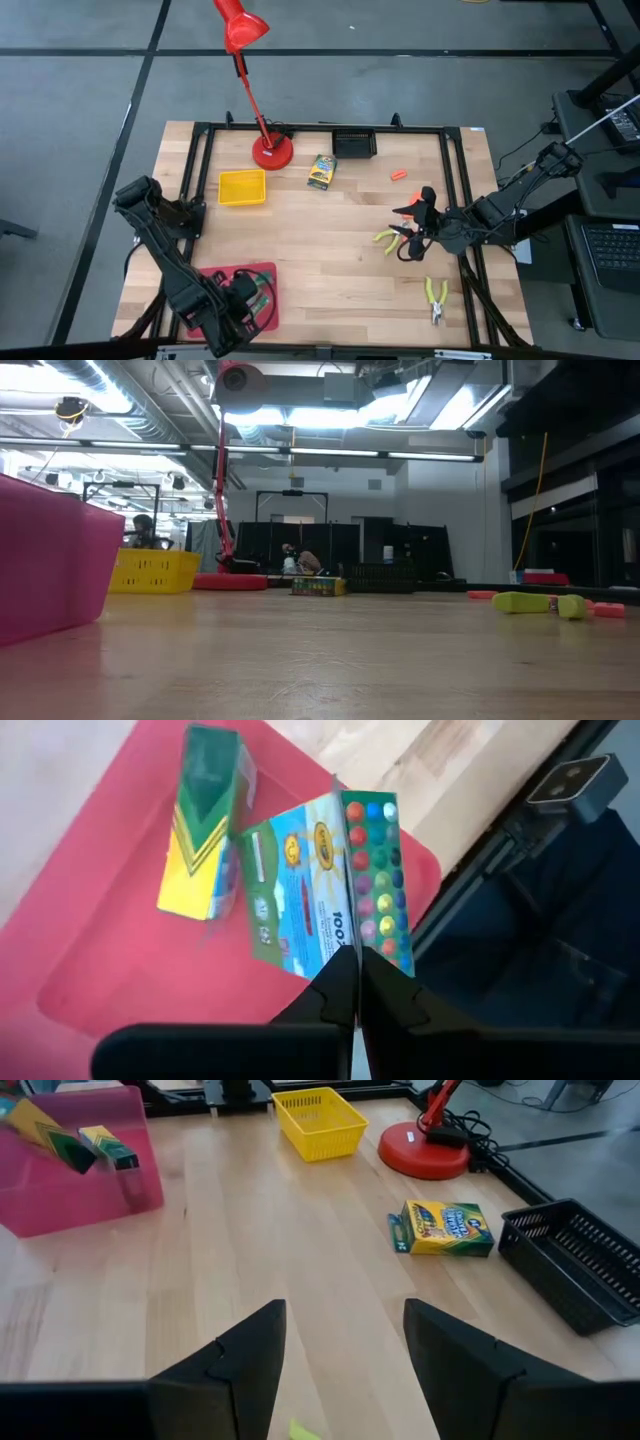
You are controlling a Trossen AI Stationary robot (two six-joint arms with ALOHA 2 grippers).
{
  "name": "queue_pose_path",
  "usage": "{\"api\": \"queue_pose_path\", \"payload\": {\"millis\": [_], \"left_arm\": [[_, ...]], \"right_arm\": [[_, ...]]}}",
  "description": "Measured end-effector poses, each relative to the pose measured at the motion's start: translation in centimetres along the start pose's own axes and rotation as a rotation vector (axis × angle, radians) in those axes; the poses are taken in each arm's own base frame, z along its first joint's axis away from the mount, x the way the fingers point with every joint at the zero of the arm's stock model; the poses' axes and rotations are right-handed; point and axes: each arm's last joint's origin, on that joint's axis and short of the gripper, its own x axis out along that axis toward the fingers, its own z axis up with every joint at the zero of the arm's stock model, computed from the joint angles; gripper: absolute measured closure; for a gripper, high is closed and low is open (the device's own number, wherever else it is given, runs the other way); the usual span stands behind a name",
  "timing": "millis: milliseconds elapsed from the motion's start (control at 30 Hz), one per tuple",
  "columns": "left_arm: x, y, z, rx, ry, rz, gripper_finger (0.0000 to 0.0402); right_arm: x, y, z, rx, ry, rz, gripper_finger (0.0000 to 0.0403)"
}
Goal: Pick & Place School Supplies
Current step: Put the bottom crayon box into the pink bin, then put the crayon box into the pink bin
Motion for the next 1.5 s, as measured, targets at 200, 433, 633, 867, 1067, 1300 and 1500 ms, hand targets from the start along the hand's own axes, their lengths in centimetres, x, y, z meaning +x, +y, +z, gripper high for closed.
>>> {"api": "queue_pose_path", "payload": {"millis": [200, 433, 633, 867, 1067, 1300, 1500], "left_arm": [[1.4, 0.8, -0.2, 0.014, -0.041, 0.042, 0.04], [3.3, 2.8, 0.1, -0.058, -0.044, 0.196, 0.038], [2.6, 3.2, 0.7, -0.05, -0.142, 0.204, 0.0307], [0.0, 3.6, 1.7, 0.037, -0.48, 0.104, 0.0212], [0.5, 4.4, 6.5, 0.056, -0.661, 0.241, 0.0196], [3.2, 7.0, 15.1, -0.157, -0.54, 0.44, 0.0212], [5.1, 9.2, 21.5, -0.039, -0.369, 0.449, 0.0224]], "right_arm": [[0.0, 0.0, 0.0, -0.001, -0.001, -0.002, 0.0195], [0.0, 0.0, 0.0, -0.007, -0.001, -0.002, 0.0195], [0.0, 0.0, 0.0, -0.008, -0.001, -0.002, 0.0195], [0.0, 0.0, 0.0, -0.013, -0.002, -0.004, 0.0195], [0.0, -0.1, 0.0, -0.035, -0.022, -0.041, 0.0195], [0.0, -0.1, 0.1, -0.034, -0.025, -0.046, 0.0195], [0.0, -0.2, 0.0, -0.034, -0.027, -0.053, 0.0195]]}}
